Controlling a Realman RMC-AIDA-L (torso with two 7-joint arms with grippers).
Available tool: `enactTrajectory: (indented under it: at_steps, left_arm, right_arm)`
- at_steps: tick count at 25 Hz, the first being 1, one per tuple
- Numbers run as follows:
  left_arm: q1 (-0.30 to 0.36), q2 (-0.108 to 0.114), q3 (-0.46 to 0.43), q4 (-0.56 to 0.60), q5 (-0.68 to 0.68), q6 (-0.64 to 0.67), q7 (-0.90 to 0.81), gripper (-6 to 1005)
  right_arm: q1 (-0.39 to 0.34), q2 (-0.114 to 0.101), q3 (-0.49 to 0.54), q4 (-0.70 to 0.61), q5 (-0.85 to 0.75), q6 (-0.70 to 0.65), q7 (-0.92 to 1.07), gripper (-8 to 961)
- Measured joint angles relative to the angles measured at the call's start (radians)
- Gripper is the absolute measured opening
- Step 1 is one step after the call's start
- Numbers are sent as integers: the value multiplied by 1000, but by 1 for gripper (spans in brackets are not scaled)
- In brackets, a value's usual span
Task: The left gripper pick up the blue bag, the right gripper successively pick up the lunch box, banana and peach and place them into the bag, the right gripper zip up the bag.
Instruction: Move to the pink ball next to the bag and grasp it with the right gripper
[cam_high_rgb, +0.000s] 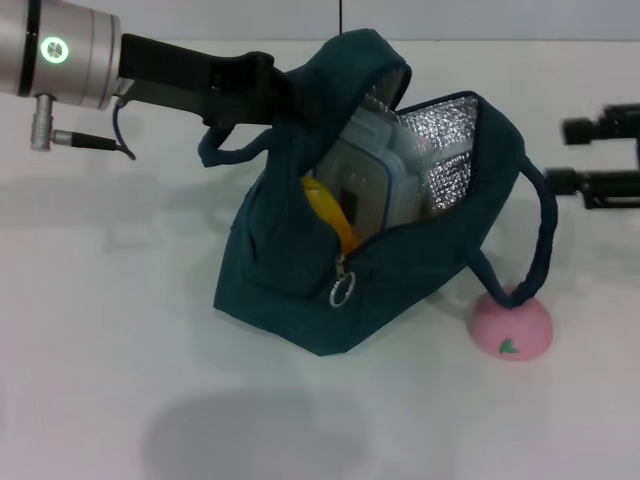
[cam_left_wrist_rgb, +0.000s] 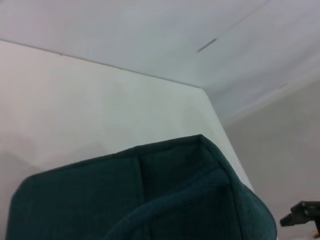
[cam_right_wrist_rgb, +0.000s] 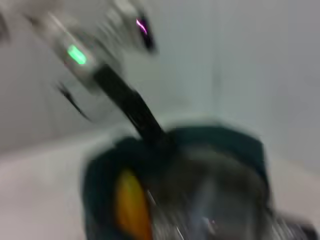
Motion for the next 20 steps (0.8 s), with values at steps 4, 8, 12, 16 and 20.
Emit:
enactTrajectory:
  at_steps: [4,8,12,16,20]
  left_arm:
    - [11,3,0,-1,27,-29,5,48]
    - [20,12,0,-17,52,-52,12,48]
    - [22,23,-1,-37,65,-75,20,47]
    - [24,27,-2,-39,66,-81,21,47]
    - [22,28,-2,-39,65,-82,21,47]
  right_arm:
    - [0,21,16,-143,-219,-29,162,609]
    - [49,15,13,-167,-360,-78,300,599]
    - [111,33,4,-150,-491,-141,361,590]
    - [170,41,-31,-73,-536,-162,400,581]
    - [212,43,-47,16,-535,-154,409,571]
